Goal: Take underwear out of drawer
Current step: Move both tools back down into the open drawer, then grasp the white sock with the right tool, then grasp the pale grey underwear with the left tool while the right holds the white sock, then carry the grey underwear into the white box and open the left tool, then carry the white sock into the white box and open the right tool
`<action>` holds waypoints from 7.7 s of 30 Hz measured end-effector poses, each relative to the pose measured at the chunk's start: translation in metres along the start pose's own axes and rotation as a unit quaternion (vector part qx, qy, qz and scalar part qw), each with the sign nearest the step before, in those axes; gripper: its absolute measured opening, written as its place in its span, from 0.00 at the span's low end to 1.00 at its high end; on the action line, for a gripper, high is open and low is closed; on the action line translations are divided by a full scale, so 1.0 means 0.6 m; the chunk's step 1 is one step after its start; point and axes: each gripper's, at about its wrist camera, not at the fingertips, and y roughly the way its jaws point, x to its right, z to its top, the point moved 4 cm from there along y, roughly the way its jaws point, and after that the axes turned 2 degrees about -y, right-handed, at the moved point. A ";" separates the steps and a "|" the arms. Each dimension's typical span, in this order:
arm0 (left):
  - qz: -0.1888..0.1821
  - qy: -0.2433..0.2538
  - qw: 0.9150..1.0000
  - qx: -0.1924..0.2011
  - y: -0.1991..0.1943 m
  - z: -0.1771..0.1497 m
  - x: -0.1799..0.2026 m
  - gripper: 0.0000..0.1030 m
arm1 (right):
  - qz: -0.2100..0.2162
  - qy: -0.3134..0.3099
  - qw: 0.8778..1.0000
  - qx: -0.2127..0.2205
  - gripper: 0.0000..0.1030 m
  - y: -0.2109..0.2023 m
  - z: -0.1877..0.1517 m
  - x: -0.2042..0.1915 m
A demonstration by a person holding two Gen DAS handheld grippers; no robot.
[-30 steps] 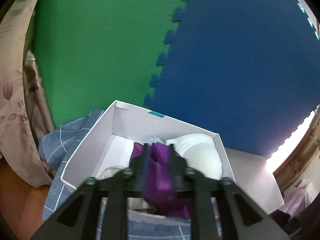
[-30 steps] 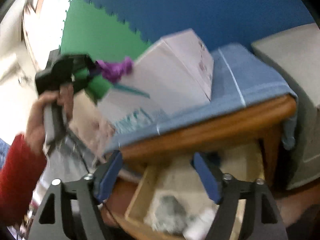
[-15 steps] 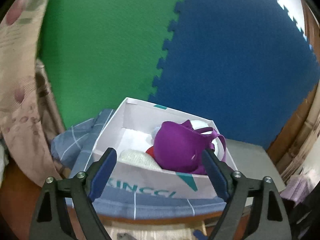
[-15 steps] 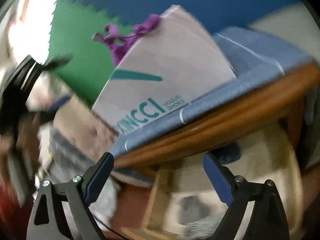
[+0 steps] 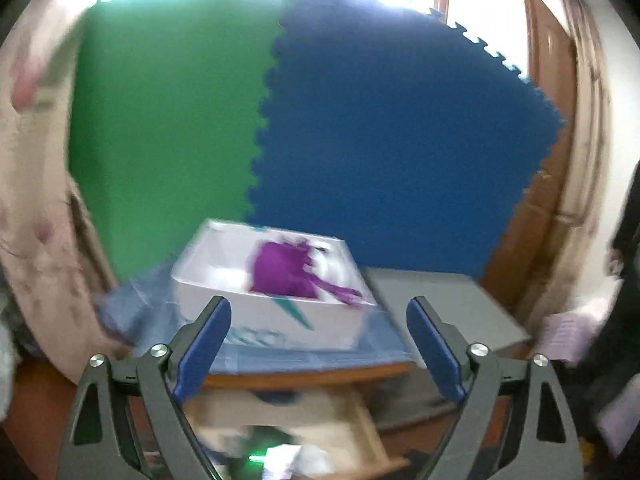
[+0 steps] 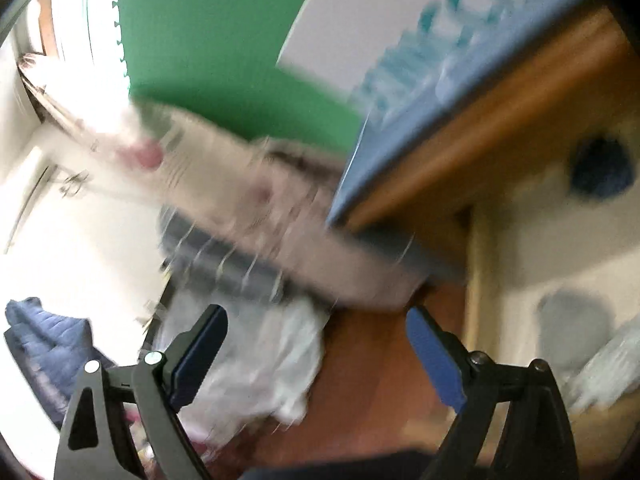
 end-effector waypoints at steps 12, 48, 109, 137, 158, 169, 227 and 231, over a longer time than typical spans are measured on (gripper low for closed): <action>0.073 0.039 0.994 0.071 -0.118 0.086 0.039 0.89 | 0.061 0.001 0.988 -0.144 0.90 -0.115 -0.145 -0.127; 0.187 -0.067 0.966 -0.165 0.204 -0.295 -0.282 1.00 | -0.470 -0.062 0.802 -0.363 0.91 -0.144 0.010 0.313; 0.048 -0.092 0.903 -0.416 0.331 -0.411 -0.221 1.00 | -0.387 -0.069 0.893 -0.219 0.34 -0.257 0.061 0.254; 0.124 -0.108 0.785 -0.597 0.422 -0.566 -0.197 0.62 | -0.359 -0.049 0.913 -0.187 0.35 -0.280 0.064 0.271; 0.069 -0.092 0.861 -0.495 0.329 -0.479 -0.147 0.20 | -0.361 -0.047 0.914 -0.178 0.35 -0.285 0.066 0.273; 0.061 -0.059 0.917 -0.389 0.239 -0.355 -0.103 0.20 | -0.379 -0.052 0.908 -0.174 0.34 -0.283 0.065 0.283; 0.203 0.031 0.971 -0.122 0.240 0.031 -0.163 0.76 | -0.390 -0.128 0.900 -0.145 0.35 -0.285 0.064 0.228; 0.239 0.058 0.965 -0.095 0.166 -0.036 -0.177 0.86 | -0.393 -0.156 0.897 -0.125 0.34 -0.292 0.076 0.184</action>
